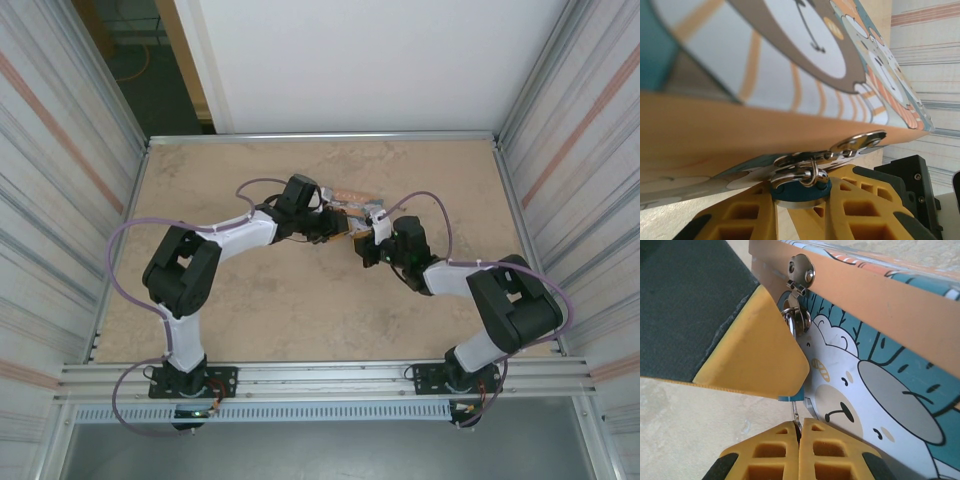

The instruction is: Unlock the padlock with the key

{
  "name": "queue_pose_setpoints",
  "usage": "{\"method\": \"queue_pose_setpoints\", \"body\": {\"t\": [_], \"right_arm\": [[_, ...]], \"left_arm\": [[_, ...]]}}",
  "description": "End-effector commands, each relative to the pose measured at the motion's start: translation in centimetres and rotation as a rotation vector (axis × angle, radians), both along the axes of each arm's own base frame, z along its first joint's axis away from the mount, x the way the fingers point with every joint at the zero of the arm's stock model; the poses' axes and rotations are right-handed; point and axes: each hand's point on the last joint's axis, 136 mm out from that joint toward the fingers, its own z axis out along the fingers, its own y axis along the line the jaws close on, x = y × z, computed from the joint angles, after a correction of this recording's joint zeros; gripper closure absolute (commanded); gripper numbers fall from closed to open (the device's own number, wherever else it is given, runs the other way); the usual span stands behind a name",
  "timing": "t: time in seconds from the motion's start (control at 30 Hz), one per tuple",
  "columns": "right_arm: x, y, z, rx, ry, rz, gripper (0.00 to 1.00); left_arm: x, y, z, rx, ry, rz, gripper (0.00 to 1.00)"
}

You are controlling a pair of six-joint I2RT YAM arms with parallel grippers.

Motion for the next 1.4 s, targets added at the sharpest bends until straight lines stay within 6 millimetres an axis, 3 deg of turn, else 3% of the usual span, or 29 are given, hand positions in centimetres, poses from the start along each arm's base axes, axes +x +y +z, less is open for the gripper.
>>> {"method": "queue_pose_setpoints", "body": {"t": [0.0,0.17,0.67,0.8,1.07,1.37], "right_arm": [[2.3,1.6,5.9,0.130,-0.142,0.018,1.00],[2.3,1.7,5.8,0.126,-0.144,0.008,1.00],[3.2,2.1,8.3,0.165,-0.204,0.010,1.00],[3.1,1.8,6.5,0.138,-0.168,0.000,1.00],[2.4,0.8,0.0,0.047,-0.035,-0.027,1.00],[2.2,-0.3,-4.5,0.006,0.072,-0.069,1.00]], "left_arm": [[-4.3,-2.1,0.5,-0.039,0.059,-0.115,0.85],[-4.3,-2.5,0.2,-0.048,0.069,-0.114,0.85],[-5.4,-3.2,-0.9,-0.051,0.105,-0.133,0.85],[-5.1,-3.3,-1.0,-0.057,0.101,-0.127,0.85],[-4.3,-3.4,-3.2,-0.064,0.129,-0.101,0.85],[-3.0,-3.3,-5.4,-0.050,0.148,-0.084,0.79]]}}
